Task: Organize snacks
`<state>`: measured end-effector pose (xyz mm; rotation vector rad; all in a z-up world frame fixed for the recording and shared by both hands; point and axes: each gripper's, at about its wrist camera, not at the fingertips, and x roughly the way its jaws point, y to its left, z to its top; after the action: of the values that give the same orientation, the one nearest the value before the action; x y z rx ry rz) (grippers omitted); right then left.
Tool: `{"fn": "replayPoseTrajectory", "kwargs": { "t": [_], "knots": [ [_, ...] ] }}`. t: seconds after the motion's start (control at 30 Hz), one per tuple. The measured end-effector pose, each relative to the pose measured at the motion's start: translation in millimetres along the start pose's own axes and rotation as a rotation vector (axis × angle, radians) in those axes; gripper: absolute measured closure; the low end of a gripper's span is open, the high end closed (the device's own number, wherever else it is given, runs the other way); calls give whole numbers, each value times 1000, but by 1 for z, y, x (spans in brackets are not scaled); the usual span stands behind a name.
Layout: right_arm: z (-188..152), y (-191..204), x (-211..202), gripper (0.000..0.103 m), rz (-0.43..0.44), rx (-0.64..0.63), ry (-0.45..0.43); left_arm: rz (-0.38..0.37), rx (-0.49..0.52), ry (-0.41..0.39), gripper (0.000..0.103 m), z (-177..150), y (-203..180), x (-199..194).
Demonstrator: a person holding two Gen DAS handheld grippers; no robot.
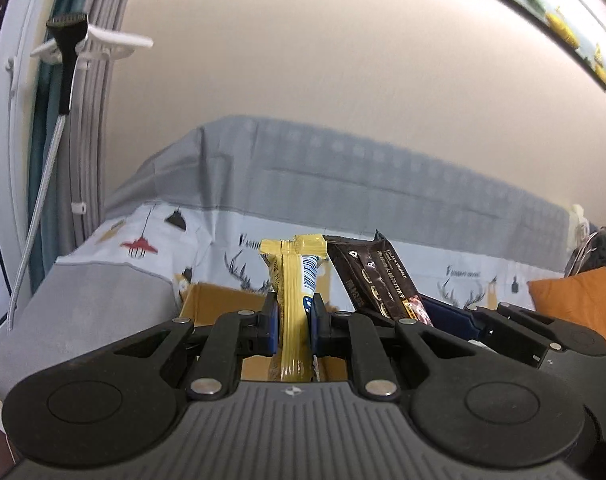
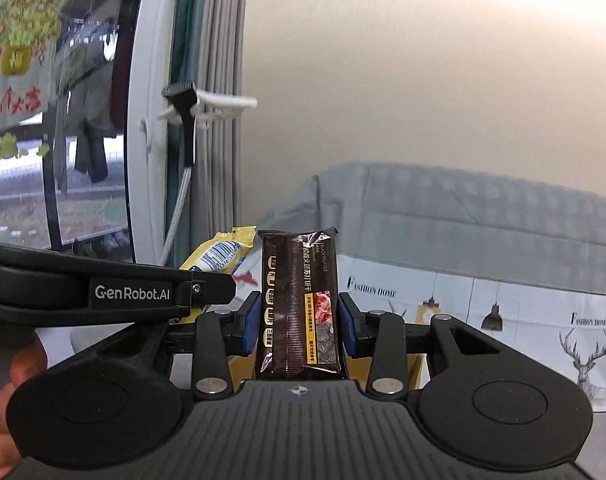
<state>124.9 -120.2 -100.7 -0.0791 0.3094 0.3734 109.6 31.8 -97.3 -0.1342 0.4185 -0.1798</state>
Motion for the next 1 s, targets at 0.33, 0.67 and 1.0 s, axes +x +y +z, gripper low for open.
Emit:
{"fn": "replayPoseTrajectory", "kwargs": {
  "t": [0.33, 0.67, 1.0],
  "knots": [
    [-74, -17, 74, 62, 0, 97, 223, 54, -16, 226, 87, -66, 29, 96],
    [-124, -47, 123, 61, -21, 160, 361, 108, -28, 397, 87, -117, 52, 170],
    [-151, -35, 167, 61, -36, 115, 504, 181, 3, 512, 87, -152, 76, 210]
  ]
}}
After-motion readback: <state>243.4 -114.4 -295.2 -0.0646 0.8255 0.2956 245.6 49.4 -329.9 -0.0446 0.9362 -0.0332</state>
